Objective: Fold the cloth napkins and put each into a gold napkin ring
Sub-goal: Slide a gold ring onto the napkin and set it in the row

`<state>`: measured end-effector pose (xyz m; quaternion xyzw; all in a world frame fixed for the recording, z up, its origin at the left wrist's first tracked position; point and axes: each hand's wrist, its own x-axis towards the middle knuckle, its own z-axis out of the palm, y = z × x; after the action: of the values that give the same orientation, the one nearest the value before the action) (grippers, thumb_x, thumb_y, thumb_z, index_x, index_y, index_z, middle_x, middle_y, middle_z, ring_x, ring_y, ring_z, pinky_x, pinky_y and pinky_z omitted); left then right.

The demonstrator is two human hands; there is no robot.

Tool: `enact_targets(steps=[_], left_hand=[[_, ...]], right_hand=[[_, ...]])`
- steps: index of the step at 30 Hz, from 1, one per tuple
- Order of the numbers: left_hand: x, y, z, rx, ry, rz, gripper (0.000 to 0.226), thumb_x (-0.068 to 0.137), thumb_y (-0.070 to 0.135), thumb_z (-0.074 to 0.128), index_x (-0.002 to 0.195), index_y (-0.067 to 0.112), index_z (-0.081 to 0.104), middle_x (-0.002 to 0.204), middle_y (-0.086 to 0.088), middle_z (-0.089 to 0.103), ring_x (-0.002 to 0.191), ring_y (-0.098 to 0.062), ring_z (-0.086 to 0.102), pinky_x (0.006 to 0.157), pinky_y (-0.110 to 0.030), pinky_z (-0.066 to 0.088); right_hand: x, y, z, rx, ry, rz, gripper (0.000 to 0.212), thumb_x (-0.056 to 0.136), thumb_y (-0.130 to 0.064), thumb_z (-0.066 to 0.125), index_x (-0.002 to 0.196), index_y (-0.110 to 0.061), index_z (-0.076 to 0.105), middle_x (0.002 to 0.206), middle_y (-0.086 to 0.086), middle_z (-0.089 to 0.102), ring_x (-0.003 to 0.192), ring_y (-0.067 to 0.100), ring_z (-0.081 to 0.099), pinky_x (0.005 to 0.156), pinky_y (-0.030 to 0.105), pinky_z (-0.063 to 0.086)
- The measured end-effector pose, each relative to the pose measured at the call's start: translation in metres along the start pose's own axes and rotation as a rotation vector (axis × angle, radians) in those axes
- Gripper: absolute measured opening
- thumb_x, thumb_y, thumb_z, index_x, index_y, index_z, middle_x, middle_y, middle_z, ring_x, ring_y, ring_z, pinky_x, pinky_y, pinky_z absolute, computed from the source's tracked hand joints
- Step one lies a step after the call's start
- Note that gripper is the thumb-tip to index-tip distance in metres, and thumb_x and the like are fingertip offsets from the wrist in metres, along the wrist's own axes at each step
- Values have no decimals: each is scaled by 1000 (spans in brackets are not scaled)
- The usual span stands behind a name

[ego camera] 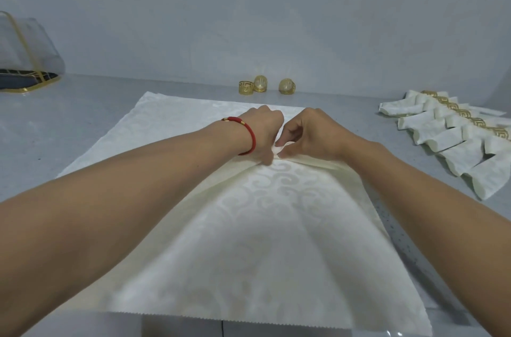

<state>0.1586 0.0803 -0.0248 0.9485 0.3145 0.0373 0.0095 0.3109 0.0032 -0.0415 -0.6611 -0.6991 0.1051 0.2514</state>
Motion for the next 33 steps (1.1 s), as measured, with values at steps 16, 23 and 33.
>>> enact_targets(steps=[16,23,33], left_hand=[[25,-72,15,-157,224,-291,34,67,21,80,87,14,53,81,-3,46,80,-28,53,66,-33,43],[27,-108,52,-309,495,-383,27,69,17,72,81,16,48,83,0,60,80,-25,53,66,-31,32],[36,-114,62,-187,595,-357,23,67,16,68,77,12,47,73,-3,57,72,-29,54,67,-39,42]], right_hand=[[71,22,14,191,206,43,6,90,-18,74,94,-22,76,98,-13,77,96,-1,70,83,17,50],[159,94,15,-130,420,498,32,96,-24,60,127,-19,64,126,8,67,117,31,61,102,44,49],[231,134,27,-330,68,608,48,101,-59,40,148,-50,42,163,20,16,146,46,21,116,61,16]])
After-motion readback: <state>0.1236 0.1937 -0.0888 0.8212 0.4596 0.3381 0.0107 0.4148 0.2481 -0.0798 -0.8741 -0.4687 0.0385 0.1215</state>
